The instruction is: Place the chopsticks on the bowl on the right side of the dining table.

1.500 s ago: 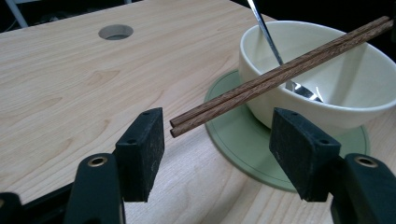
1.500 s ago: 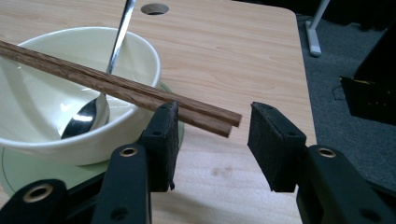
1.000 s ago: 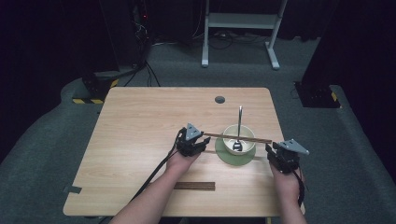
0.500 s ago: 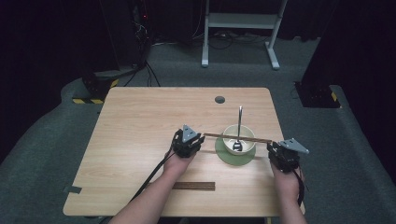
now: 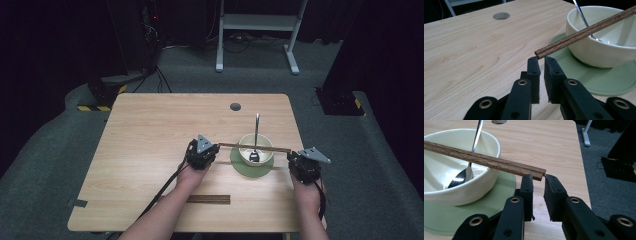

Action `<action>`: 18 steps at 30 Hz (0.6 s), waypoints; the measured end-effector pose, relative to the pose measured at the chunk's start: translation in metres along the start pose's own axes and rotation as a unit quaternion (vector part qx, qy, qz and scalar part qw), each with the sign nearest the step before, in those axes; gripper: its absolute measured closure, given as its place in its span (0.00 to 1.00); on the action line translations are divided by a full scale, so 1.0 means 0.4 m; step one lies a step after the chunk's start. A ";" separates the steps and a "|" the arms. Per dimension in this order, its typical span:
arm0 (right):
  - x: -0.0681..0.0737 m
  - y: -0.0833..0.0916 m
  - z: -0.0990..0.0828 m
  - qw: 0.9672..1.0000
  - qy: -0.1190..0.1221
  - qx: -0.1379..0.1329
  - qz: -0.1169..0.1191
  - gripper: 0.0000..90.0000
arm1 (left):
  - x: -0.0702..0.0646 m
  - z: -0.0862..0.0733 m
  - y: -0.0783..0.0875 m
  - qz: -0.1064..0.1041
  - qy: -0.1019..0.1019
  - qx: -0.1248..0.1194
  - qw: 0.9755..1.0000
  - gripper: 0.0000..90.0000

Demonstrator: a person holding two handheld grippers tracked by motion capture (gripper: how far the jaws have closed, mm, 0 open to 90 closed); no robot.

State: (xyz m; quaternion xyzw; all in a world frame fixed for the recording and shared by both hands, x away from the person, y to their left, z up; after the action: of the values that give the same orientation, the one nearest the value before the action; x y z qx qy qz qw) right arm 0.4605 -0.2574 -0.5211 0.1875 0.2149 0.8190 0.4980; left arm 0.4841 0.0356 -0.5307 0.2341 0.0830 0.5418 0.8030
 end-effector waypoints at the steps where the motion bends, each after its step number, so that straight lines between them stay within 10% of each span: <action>1: -0.001 0.000 0.000 1.000 0.000 0.000 0.000 0.86 | 0.000 -0.001 0.000 0.001 -0.001 0.001 1.000 0.93; 18: -0.011 -0.003 0.002 1.000 -0.002 0.006 -0.005 0.86 | -0.005 0.001 0.000 0.003 0.001 0.004 1.000 0.93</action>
State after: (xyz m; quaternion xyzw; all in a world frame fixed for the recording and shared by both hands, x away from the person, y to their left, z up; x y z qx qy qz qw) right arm 0.4637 -0.2609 -0.5215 0.1909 0.2200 0.8150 0.5009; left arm 0.4834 0.0339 -0.5307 0.2369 0.0847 0.5439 0.8005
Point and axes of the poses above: each handheld gripper's, and its own axes: y roughly backward along the jaws, z roughly out of its top, x roughly to its left, the point moved 8 cm from there along -y, roughly forward along the jaws, and after that the axes turned 15 degrees about z, right-handed, at the moved point
